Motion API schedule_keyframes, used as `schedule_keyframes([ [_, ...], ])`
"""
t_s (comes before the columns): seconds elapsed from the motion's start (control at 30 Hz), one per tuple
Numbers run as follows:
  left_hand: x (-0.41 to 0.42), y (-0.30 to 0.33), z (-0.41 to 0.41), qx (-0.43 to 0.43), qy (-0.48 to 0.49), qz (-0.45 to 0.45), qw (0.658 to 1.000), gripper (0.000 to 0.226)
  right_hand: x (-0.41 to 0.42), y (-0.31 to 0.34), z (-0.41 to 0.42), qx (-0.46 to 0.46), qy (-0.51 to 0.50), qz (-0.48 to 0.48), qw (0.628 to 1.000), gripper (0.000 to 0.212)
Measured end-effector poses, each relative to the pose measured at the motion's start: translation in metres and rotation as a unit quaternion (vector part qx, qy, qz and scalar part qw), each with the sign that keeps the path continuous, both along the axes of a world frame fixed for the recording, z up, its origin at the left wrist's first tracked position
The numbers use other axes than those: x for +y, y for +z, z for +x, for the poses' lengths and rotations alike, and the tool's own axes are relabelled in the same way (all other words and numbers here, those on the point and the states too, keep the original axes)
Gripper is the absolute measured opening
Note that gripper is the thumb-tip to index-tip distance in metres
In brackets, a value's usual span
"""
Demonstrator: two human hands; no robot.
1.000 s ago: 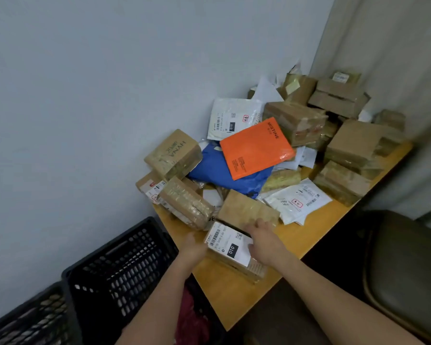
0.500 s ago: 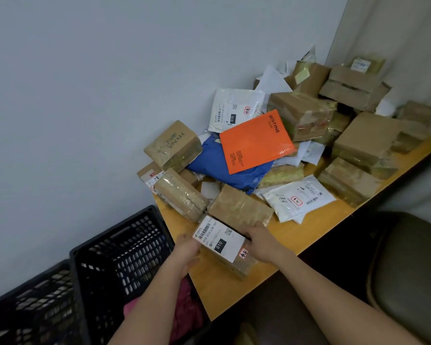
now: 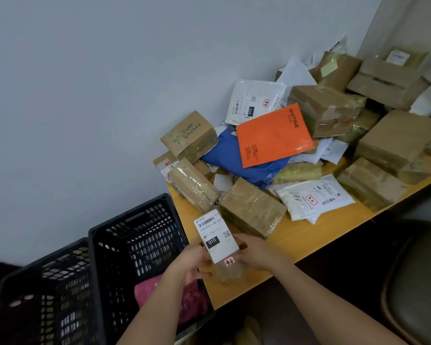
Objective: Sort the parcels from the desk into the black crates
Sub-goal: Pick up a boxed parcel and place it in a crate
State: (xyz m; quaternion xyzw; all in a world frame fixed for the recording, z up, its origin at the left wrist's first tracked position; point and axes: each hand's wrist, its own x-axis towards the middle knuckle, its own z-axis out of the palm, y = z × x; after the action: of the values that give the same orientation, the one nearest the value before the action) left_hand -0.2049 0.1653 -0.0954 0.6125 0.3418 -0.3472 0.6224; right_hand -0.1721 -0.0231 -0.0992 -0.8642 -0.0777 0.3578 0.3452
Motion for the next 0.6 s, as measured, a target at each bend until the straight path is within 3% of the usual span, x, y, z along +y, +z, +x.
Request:
schedule_keyframes([
  [0.3, 0.038, 0.018, -0.008, -0.021, 0.099, 0.047, 0.994, 0.035, 0.031, 0.009, 0.007, 0.018, 0.021, 0.049, 0.998, 0.065],
  [0.6, 0.079, 0.031, -0.026, -0.058, 0.173, 0.049, 0.982, 0.027, 0.065, 0.025, 0.012, 0.147, -0.010, 0.146, 0.978, 0.049],
])
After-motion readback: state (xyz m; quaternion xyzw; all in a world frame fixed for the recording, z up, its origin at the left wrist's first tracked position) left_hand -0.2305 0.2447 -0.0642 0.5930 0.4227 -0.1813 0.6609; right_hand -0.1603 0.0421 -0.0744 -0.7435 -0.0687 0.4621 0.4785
